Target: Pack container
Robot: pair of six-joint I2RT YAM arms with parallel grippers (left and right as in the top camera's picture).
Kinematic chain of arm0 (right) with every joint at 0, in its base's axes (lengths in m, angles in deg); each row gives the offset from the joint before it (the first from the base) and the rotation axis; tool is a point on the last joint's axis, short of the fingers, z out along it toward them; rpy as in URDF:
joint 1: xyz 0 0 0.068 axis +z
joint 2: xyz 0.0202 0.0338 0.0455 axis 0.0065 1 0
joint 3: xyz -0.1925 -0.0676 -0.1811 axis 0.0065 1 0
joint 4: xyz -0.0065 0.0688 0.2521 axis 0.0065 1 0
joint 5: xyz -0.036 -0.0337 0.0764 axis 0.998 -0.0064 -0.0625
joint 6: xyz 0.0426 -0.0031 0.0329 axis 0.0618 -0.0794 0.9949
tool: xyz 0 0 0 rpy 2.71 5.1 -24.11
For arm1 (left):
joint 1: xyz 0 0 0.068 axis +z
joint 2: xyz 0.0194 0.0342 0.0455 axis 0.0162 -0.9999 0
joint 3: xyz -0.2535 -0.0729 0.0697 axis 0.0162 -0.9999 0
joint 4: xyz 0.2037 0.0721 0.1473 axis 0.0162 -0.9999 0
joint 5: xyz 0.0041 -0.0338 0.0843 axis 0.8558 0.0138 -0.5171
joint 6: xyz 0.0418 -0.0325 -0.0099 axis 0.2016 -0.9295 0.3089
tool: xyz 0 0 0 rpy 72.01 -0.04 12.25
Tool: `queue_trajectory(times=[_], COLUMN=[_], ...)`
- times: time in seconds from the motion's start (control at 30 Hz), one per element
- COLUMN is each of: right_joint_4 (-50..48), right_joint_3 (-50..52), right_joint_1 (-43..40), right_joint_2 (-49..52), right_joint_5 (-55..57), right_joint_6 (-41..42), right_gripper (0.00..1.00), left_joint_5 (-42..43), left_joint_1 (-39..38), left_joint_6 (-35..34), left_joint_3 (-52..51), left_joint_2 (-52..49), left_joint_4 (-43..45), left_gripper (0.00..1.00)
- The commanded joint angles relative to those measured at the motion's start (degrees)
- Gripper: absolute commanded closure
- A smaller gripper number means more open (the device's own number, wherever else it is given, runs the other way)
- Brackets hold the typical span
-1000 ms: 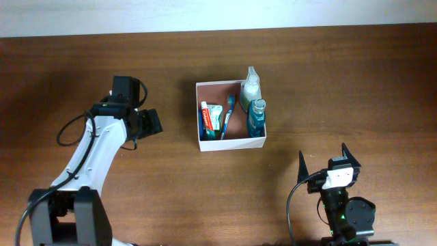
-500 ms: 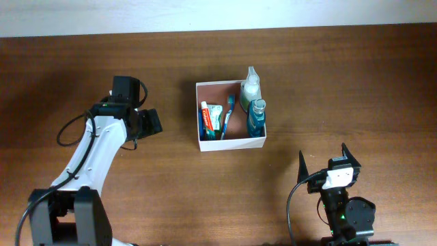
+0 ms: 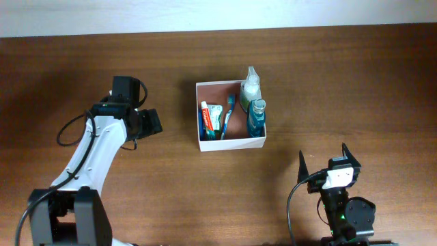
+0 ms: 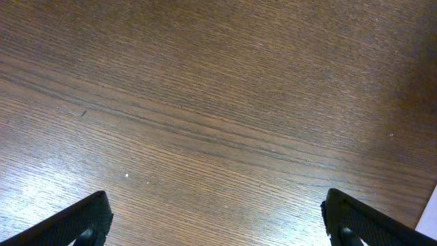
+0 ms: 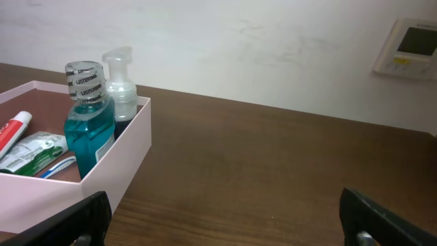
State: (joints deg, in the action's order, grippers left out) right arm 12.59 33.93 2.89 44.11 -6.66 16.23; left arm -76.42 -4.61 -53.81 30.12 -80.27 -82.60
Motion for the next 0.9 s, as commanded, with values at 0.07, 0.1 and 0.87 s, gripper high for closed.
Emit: queue_trajectory(times=[0.07,0.1,0.87], right_joint_4=[0.35,0.35,0.35], right_joint_3=[0.26,0.26,0.26], right_joint_1=[0.46,0.46,0.46], right_joint_2=[-0.59,-0.59,-0.59], right_joint_5=[1.14,1.14,1.14], right_joint_6=[0.52,0.5,0.5], right_gripper=[0.02,0.02,0.02], left_joint_5=[-0.39,-0.39,-0.39], left_joint_1=[0.09,0.09,0.09], left_joint_6=[-0.17,-0.17,-0.17], left_joint_3=[0.09,0.09,0.09], left_joint_2=[-0.52,-0.52,14.71], left_joint_4=[-0.02,-0.02,-0.02], left_gripper=[0.01,0.01,0.01])
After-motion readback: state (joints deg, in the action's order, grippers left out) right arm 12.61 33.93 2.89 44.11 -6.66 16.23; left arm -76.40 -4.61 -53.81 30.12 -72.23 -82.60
